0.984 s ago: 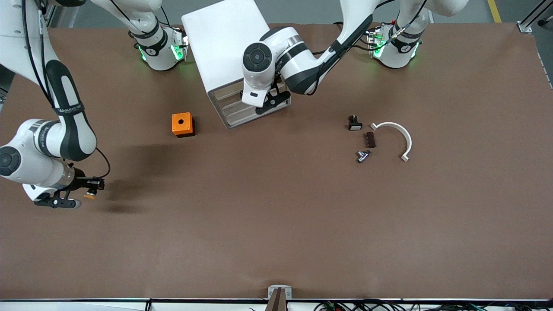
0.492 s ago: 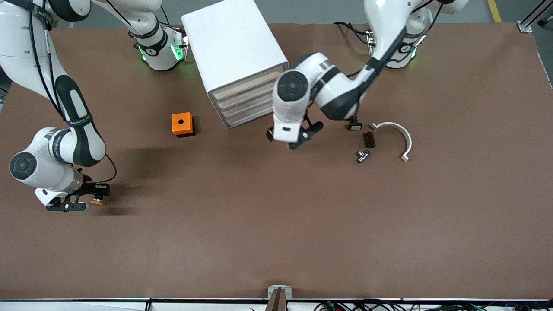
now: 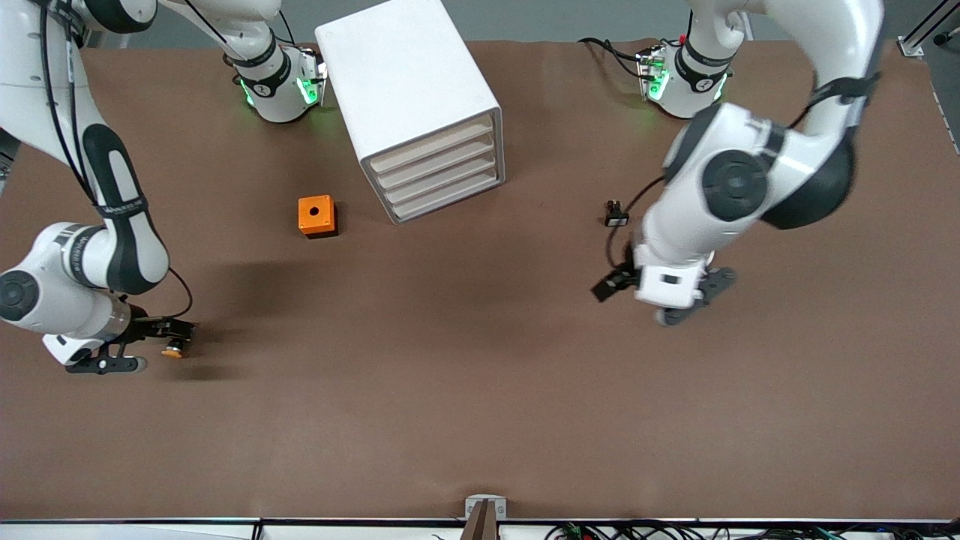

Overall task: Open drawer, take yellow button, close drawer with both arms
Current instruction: 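Release the button on the table with the right gripper while the left gripper withdraws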

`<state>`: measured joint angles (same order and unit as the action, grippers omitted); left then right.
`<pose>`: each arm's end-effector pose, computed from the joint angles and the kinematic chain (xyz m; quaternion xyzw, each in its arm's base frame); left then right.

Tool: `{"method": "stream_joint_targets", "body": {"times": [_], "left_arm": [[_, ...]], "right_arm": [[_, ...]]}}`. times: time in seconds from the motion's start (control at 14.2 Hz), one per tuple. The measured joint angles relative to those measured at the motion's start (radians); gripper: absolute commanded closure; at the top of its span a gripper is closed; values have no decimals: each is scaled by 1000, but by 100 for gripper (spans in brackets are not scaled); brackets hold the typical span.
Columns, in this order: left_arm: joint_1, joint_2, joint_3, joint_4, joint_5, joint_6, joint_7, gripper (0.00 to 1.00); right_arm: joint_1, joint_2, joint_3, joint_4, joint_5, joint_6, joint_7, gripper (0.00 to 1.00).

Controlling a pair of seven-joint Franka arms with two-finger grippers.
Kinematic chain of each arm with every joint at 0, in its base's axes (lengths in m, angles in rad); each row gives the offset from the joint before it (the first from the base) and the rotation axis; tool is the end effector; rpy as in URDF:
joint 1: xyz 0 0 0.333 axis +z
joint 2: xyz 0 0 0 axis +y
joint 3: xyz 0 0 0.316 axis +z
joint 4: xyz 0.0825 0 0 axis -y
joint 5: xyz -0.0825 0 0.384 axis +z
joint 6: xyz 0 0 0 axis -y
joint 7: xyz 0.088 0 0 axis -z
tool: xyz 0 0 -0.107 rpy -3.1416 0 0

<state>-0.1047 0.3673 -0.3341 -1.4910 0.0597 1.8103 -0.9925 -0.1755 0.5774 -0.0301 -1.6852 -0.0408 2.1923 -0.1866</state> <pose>0.6140 -0.2497 0.4684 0.9608 0.2751 -0.0303 0.0137 0.6563 -0.1363 0.2586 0.9991 0.0051 -0.0392 0.0172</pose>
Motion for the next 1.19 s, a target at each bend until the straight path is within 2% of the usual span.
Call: {"method": "stream_joint_targets", "body": {"times": [0.28, 0.56, 0.91, 1.12, 1.19], "left_arm": [[129, -80, 0, 0, 39, -92, 170, 0], [181, -154, 9, -1, 63, -148, 339, 0], [145, -301, 169, -34, 32, -245, 643, 0], [66, -400, 310, -95, -15, -280, 779, 0], [55, -430, 334, -118, -20, -281, 810, 0]], "right_arm": [[7, -134, 10, 121, 17, -340, 59, 0], [67, -271, 15, 148, 18, -532, 102, 0], [99, -432, 16, 151, 18, -631, 106, 0], [105, -463, 18, 151, 18, -647, 106, 0], [107, -463, 18, 152, 18, -647, 106, 0]]}}
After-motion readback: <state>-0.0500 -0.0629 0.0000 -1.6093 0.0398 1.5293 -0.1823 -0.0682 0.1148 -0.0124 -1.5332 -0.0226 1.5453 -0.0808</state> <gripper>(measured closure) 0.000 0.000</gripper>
